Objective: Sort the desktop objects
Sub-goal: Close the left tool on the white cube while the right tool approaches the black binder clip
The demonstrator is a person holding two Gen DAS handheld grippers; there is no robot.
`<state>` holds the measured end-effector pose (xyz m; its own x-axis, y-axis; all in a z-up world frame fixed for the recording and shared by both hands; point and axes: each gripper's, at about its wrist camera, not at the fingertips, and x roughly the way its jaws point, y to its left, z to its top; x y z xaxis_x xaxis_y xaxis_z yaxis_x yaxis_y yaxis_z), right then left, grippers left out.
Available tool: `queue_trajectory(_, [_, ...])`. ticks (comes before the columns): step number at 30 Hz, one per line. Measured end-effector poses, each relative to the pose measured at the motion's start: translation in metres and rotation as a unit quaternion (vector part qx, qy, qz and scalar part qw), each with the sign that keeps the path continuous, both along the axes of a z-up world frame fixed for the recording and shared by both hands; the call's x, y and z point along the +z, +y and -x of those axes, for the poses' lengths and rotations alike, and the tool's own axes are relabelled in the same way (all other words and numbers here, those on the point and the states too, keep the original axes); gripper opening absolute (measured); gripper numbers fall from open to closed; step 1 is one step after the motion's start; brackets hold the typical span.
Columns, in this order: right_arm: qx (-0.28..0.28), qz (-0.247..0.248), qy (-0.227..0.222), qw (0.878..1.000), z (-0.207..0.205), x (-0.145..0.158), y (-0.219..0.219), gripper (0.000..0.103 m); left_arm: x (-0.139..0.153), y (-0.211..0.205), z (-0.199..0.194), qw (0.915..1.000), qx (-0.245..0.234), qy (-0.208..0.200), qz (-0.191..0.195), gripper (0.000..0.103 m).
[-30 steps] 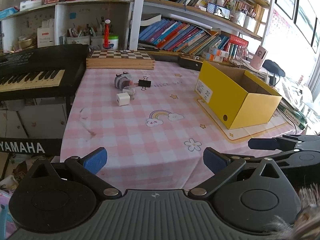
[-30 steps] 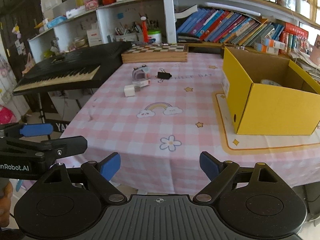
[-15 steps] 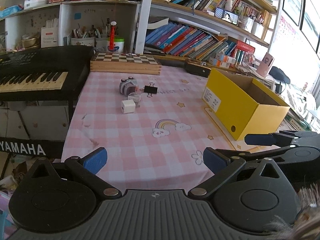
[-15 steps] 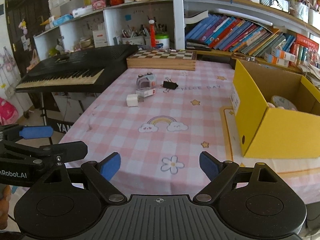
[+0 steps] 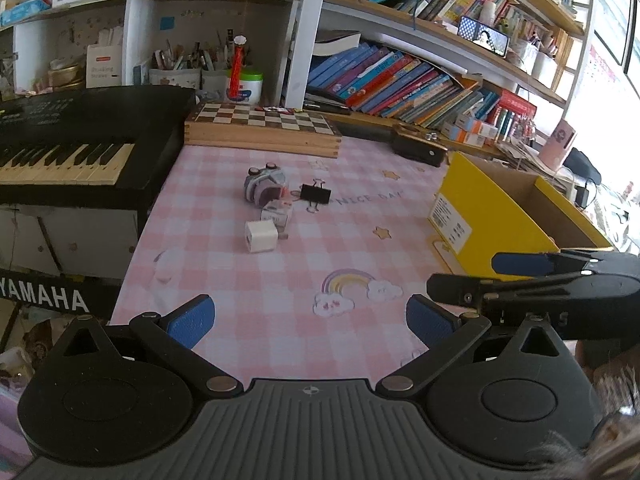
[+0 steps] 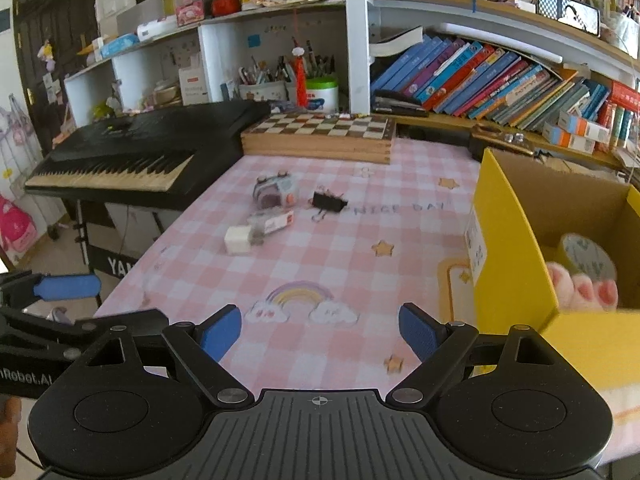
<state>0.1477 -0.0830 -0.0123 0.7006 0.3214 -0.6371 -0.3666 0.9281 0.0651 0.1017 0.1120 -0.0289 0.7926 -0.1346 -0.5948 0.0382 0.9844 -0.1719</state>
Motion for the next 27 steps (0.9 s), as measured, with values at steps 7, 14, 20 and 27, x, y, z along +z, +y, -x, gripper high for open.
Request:
queue_trajectory(7, [-0.009,-0.018,0.003,1.0,-0.039,-0.001,-0.008,0.088,-0.002,-0.006,-0.038,0.9998,0.015,-0.004,-0.009,0.102])
queue_trajectory(14, [-0.014,-0.03,0.006,0.999,-0.069,-0.001,-0.01,0.088,-0.008,-0.007,-0.067,0.9995,0.027,-0.001,-0.015,0.1])
queue_trajectory(20, [-0.005,-0.032,0.014,0.999,-0.089,-0.006,-0.006,0.088,-0.016,-0.004,-0.088,0.999,0.04,0.007,-0.019,0.087])
queue_trajectory(27, [0.009,-0.046,0.023,0.999,-0.116,-0.007,0.004,0.088,-0.033,-0.002,-0.124,0.9972,0.06,0.025,-0.037,0.073])
